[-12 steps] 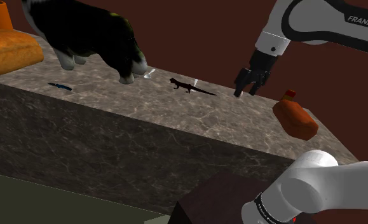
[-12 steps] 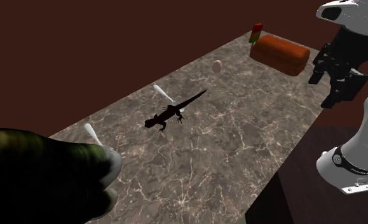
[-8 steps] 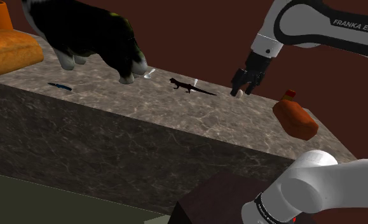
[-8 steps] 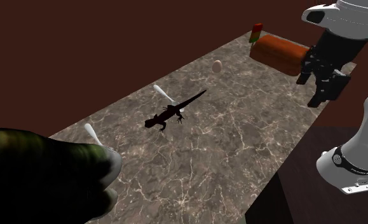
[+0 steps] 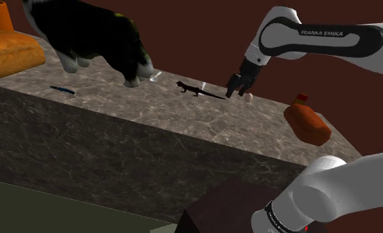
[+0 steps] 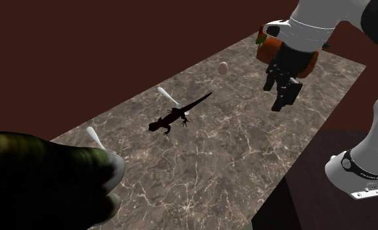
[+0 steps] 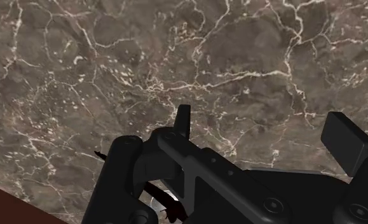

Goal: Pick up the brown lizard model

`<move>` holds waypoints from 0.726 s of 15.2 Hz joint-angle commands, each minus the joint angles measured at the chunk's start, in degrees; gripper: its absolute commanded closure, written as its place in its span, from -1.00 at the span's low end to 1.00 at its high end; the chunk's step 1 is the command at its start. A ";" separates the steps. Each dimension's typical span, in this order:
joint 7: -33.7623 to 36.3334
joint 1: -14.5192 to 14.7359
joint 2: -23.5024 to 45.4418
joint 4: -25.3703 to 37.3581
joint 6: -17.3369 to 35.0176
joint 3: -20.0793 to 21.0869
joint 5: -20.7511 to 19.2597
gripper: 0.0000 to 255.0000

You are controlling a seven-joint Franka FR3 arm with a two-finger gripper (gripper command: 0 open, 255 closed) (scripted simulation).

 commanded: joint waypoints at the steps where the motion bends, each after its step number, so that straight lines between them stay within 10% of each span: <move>1: -2.61 0.37 3.67 1.23 3.54 -1.37 0.55 -1.00; 11: -16.93 2.35 23.74 12.87 15.75 -6.69 8.63 -1.00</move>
